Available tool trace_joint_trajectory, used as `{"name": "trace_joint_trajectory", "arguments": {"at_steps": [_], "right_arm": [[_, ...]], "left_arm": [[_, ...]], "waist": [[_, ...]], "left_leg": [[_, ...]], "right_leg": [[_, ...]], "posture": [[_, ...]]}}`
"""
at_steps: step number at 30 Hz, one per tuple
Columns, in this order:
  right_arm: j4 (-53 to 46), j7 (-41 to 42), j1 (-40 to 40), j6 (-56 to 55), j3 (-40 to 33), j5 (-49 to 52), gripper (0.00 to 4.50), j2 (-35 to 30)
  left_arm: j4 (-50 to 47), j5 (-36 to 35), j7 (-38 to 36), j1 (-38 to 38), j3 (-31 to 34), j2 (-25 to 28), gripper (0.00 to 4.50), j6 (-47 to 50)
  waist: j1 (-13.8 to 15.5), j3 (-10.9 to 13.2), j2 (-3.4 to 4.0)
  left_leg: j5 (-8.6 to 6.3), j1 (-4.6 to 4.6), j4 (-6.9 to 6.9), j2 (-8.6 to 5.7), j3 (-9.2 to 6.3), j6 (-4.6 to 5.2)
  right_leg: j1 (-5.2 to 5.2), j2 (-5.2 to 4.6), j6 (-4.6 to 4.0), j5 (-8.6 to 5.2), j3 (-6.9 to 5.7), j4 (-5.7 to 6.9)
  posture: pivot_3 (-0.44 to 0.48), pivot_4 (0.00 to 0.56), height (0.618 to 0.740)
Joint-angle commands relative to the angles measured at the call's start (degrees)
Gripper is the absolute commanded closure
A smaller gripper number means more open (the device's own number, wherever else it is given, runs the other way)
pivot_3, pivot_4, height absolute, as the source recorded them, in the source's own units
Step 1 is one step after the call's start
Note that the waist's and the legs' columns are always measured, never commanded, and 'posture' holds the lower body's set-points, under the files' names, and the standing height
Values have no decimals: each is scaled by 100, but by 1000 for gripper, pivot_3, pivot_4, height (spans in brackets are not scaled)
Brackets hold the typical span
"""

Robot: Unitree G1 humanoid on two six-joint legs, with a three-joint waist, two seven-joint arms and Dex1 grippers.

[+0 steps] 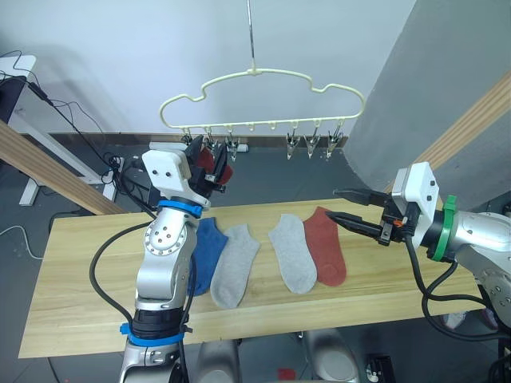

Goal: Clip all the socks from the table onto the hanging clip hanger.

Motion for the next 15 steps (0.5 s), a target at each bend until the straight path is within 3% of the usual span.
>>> {"name": "trace_joint_trajectory", "arguments": {"at_steps": [1, 5, 7, 12, 15], "right_arm": [[-164, -13, 44, -40, -173, 82, 2390, -83], [-183, -10, 66, -3, -181, 119, 2390, -101], [-200, 1, 93, 25, -177, 149, 2390, -114], [-233, -112, 293, 96, -133, 72, 2390, -147], [-150, -611, 592, 181, 21, -428, 1824, -85]], "left_arm": [[-157, 88, 47, -69, 27, 45, 2680, -82], [-160, 171, 65, -113, 43, 83, 3833, -111], [-173, 180, 60, -101, 39, 91, 4197, -104], [-221, 174, 47, -51, 65, 130, 4263, -71], [-249, 187, 2, -26, 70, 195, 4263, -37]], "waist": [[0, 0, 0], [1, 2, 0], [1, 2, 0], [4, 9, -2], [7, 10, -2]], "left_leg": [[0, 0, 0, 0, 0, 0], [0, 0, 0, 0, 0, 0], [0, 0, -1, 0, 0, 0], [0, -1, -1, 0, 0, 0], [0, 0, -1, 1, -1, 0]], "right_leg": [[0, 0, 0, 0, 0, 0], [0, 0, 1, -1, 0, 0], [0, 0, 1, -1, 0, 0], [0, 0, 1, 0, 1, -2], [0, 0, 2, -1, 0, -1]], "posture": [[-273, 384, 740], [-273, 386, 740], [-272, 386, 740], [-267, 389, 740], [-263, 390, 740]]}}
